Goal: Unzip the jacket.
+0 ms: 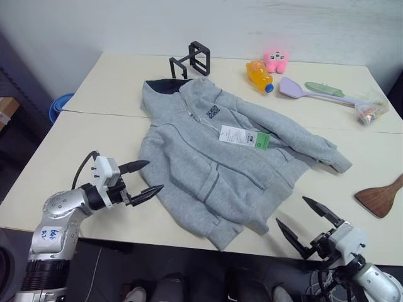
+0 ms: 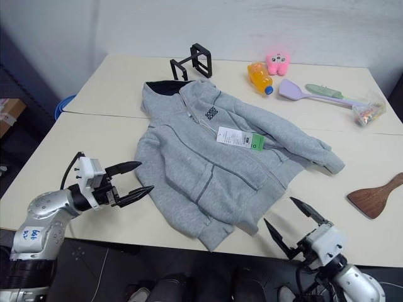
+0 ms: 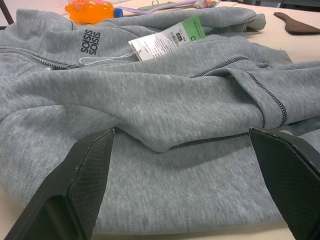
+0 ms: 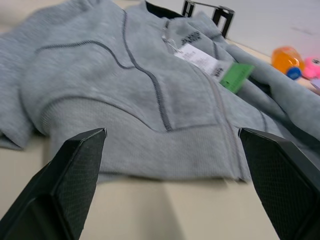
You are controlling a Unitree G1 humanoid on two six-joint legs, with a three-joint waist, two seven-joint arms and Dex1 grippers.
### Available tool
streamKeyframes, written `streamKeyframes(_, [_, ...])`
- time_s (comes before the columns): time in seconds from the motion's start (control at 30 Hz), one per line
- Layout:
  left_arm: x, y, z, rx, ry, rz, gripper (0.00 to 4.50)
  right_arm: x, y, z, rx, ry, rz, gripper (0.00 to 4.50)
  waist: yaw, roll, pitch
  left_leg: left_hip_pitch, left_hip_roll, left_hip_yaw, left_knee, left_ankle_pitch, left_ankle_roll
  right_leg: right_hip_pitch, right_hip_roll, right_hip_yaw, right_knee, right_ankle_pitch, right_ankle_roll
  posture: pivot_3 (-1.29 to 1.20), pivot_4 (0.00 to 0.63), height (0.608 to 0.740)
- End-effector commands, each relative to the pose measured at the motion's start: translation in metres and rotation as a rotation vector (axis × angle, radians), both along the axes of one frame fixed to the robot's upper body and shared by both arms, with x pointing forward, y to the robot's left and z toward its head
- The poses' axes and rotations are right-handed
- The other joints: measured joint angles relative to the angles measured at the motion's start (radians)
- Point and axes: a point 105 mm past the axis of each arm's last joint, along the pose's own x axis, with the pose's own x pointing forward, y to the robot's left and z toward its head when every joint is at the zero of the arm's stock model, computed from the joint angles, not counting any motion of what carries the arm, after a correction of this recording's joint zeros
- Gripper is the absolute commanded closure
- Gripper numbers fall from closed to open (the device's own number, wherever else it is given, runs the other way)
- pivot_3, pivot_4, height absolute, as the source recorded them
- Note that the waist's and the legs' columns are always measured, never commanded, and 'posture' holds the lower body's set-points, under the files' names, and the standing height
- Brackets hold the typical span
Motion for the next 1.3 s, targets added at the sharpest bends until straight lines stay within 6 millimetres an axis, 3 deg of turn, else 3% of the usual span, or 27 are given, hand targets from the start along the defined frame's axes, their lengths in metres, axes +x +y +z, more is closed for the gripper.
streamKeyframes(0.03, [0.002,0.006,0.007,0.007,-0.018,0.009,0.00,-0.002,0.015,0.015,-0.025,-0.055,0.074,0.09,0.000,0.000,0.000,0.000,0.000,0.000,0.000,0.000,0.000,0.000,0.000,0.000,0.000,0.000,0.000,0.00,0.150,0.740])
streamKeyframes(0.27, [0.046,0.035,0.024,-0.142,0.082,0.205,0.00,0.007,0.046,0.045,-0.032,-0.177,0.187,0.09,0.001,-0.001,0.000,0.000,0.000,0.000,0.001,0.000,0.000,0.000,0.000,0.000,0.002,0.000,0.000,0.00,0.150,0.740])
streamKeyframes(0.4, [0.090,0.045,0.034,-0.148,0.139,0.362,0.00,0.015,0.058,0.060,-0.040,-0.226,0.219,0.09,0.005,-0.003,0.001,-0.001,-0.002,0.000,0.002,0.000,0.000,-0.001,0.003,-0.001,0.004,0.000,0.000,0.00,0.150,0.740])
streamKeyframes(0.6, [0.139,0.043,0.028,-0.085,0.247,0.509,0.00,0.021,0.068,0.074,-0.055,-0.258,0.265,0.09,0.004,-0.009,0.001,-0.009,-0.006,0.005,0.003,0.001,0.002,-0.014,0.004,-0.003,0.009,0.001,0.001,0.00,0.150,0.740])
streamKeyframes(0.73, [0.149,0.027,0.015,-0.095,0.357,0.489,0.00,0.027,0.073,0.086,-0.032,-0.291,0.280,0.09,0.000,-0.012,0.002,-0.010,-0.007,0.008,0.003,0.002,0.004,-0.015,0.004,-0.003,0.009,0.001,0.003,0.00,0.150,0.740])
streamKeyframes(0.83, [0.151,0.013,0.007,-0.182,0.433,0.453,0.59,0.037,0.077,0.097,0.029,-0.319,0.256,0.00,-0.003,-0.013,0.003,-0.010,-0.006,0.009,0.003,0.002,0.003,-0.016,0.005,-0.003,0.009,0.001,0.003,0.00,0.150,0.740])
streamKeyframes(0.93, [0.148,-0.005,0.009,-0.314,0.524,0.352,1.48,0.042,0.079,0.099,0.043,-0.325,0.243,0.00,-0.001,-0.013,0.003,-0.010,-0.005,0.009,0.004,0.002,0.003,-0.016,0.005,-0.003,0.011,0.001,0.003,0.00,0.150,0.740])
streamKeyframes(1.07, [0.142,-0.010,0.001,-0.282,0.557,0.296,2.76,0.045,0.079,0.099,0.038,-0.331,0.227,0.00,0.001,-0.013,0.003,-0.010,-0.007,0.009,0.004,0.002,0.004,-0.016,0.004,-0.003,0.011,0.001,0.003,0.00,0.150,0.740])
streamKeyframes(1.23, [0.108,-0.013,-0.016,-0.150,0.592,0.131,4.30,0.045,0.071,0.098,0.006,-0.320,0.213,0.00,-0.008,-0.013,0.003,-0.010,-0.006,0.010,0.004,0.002,0.004,-0.016,0.004,-0.002,0.011,0.002,0.003,0.00,0.150,0.740])
streamKeyframes(1.3, [0.083,-0.012,-0.013,-0.162,0.590,0.093,4.49,0.045,0.065,0.095,-0.013,-0.300,0.212,0.00,-0.020,-0.013,0.003,-0.009,-0.006,0.010,0.004,0.002,0.004,-0.016,0.004,-0.001,0.011,0.002,0.003,0.00,0.150,0.740])
